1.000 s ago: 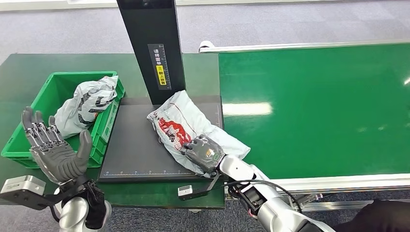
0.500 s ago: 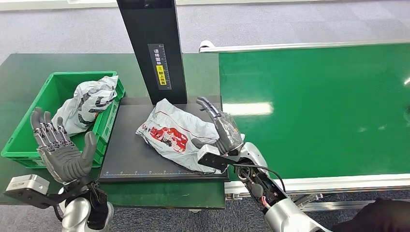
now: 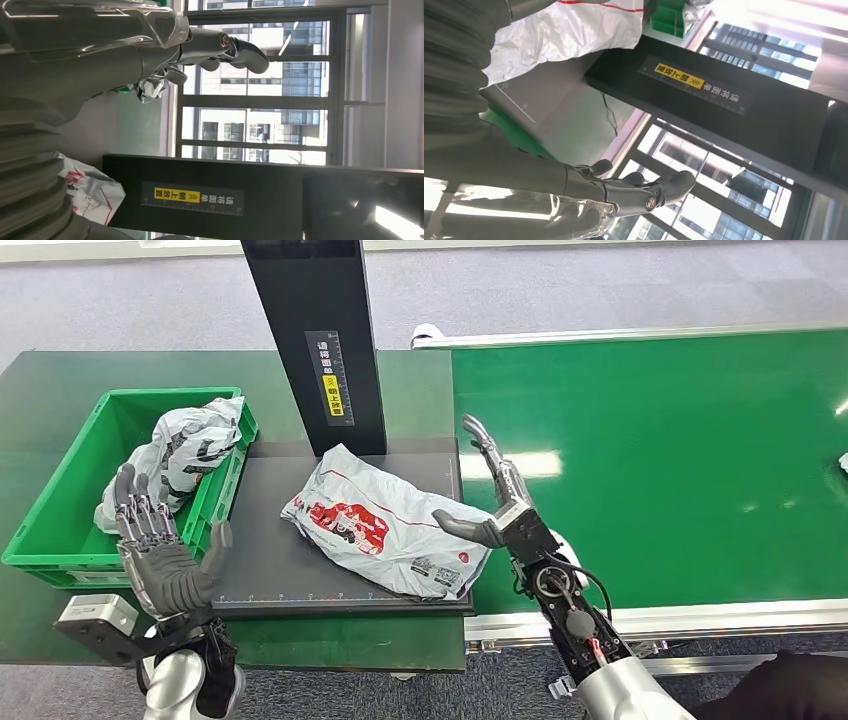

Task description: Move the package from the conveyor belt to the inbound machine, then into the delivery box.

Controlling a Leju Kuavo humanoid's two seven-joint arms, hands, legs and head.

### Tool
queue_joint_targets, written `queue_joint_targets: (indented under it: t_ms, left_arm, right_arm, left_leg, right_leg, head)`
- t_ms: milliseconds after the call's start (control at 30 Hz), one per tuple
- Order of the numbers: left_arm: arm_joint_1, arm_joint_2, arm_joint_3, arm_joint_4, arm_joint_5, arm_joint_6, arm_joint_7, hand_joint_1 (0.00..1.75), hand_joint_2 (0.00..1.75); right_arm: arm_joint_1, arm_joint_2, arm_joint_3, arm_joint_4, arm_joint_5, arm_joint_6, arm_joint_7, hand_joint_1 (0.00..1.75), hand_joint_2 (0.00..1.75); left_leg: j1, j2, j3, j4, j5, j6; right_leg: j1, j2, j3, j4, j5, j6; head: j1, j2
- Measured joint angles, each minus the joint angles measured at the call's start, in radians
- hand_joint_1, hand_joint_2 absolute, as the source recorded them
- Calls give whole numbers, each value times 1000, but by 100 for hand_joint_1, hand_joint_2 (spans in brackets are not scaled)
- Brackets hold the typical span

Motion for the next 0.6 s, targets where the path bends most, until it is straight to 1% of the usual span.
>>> queue_joint_targets:
  t_ms: [67,167,233,300,367,433,533,600]
  left_arm:
    - [-2,9,-12,20,-8,-15,1,0,175]
    - [-3,26,-41,55,-36,-69,19,0,175]
    - [-7,36,-65,80,-72,-116,43,0,175]
    - [-30,43,-95,114,-130,-148,67,0,175]
    - [-76,45,-130,158,-204,-151,89,0,175]
    - [-129,46,-163,204,-257,-146,107,0,175]
    - [-186,46,-198,258,-298,-140,131,0,175]
    - [-227,49,-224,301,-381,-128,177,0,175]
  right_arm:
    - [4,-4,-19,-11,-60,68,4,0,175]
    - [19,-15,-65,-50,-186,172,26,0,175]
    - [37,-30,-107,-93,-263,212,56,0,175]
    - [57,-49,-152,-132,-312,252,95,0,175]
    - [72,-64,-188,-148,-323,281,127,0,175]
    - [84,-69,-212,-148,-322,293,140,0,175]
    - [93,-71,-233,-142,-316,292,148,0,175]
    - [98,-74,-242,-138,-302,278,153,0,175]
  left_leg:
    - [0,0,0,0,0,0]
    - [0,-1,0,0,0,0]
    - [0,-1,0,0,0,0]
    - [0,-1,-1,0,0,0]
    - [-1,-1,-1,0,0,0]
    - [-1,-1,-1,0,0,0]
    - [-1,0,0,0,0,0]
    - [0,-1,0,0,0,0]
  right_leg:
    - [0,0,0,0,0,0]
    - [0,0,0,0,0,0]
    - [0,0,0,0,0,0]
    - [-1,-1,0,0,0,0]
    - [-1,-1,0,0,0,0]
    - [-1,-1,0,0,1,0]
    - [-1,0,0,0,1,0]
    - [0,-1,0,0,1,0]
  head:
    - [0,0]
    - [0,0]
    - [0,0]
    - [0,0]
    - [0,0]
    - [0,0]
    - [0,0]
    - [0,0]
